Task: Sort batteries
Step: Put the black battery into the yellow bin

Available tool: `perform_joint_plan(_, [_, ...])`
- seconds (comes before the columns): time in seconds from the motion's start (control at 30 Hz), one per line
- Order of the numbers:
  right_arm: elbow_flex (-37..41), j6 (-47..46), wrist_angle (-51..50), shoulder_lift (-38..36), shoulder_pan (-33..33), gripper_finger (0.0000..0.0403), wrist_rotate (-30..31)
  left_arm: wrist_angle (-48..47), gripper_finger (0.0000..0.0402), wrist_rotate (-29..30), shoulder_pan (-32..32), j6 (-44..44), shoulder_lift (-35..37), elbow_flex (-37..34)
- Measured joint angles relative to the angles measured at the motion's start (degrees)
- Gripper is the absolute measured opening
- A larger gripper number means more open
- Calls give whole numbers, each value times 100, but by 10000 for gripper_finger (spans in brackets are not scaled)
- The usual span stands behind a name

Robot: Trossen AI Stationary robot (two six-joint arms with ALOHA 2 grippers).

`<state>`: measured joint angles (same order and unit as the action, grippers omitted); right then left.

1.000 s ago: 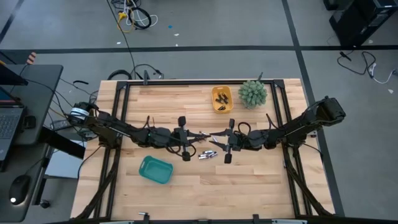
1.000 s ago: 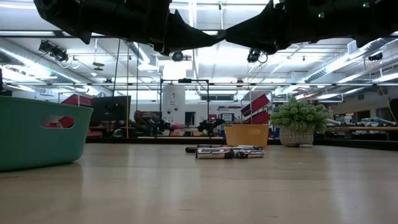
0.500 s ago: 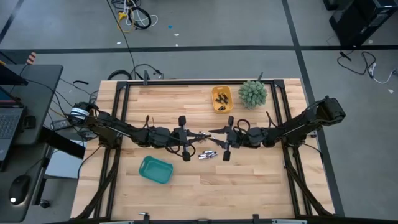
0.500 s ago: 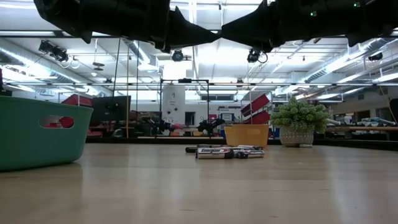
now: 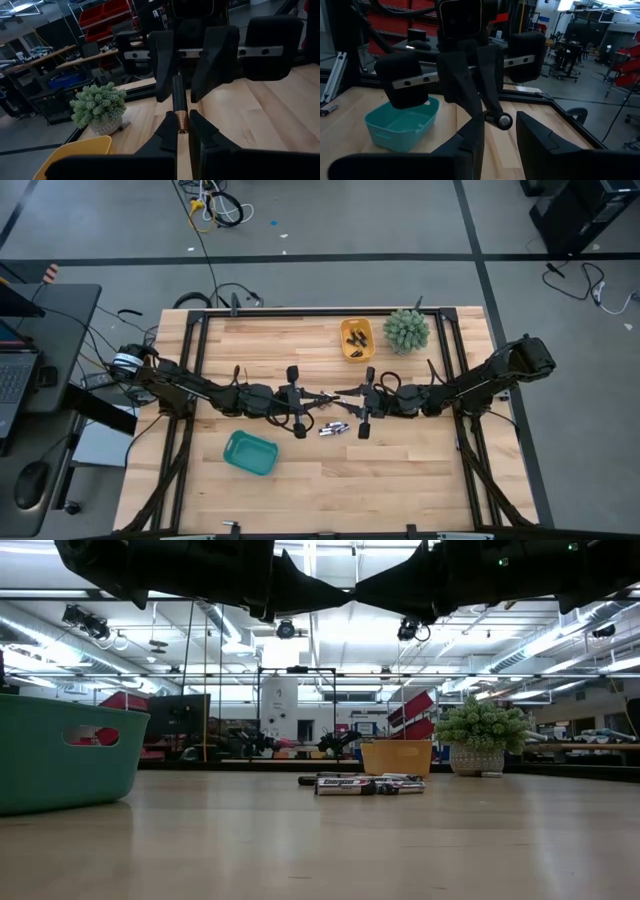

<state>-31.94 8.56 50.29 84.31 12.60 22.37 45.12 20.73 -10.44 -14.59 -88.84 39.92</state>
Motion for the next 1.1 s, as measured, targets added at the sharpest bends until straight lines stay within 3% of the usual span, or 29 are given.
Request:
perform_joint_plan(0.37, [0,-1,19,0,-5,78,0,-75,6,33,70,2,0,0])
perform_joint_plan(0.8, [0,6,-5,0,-68,17,-35,-117,8,34,74,2,0,0])
perform_joint_plan(1.1, [0,-85,-54,0,-139,16,-9,-81,73,37,73,27,0,0])
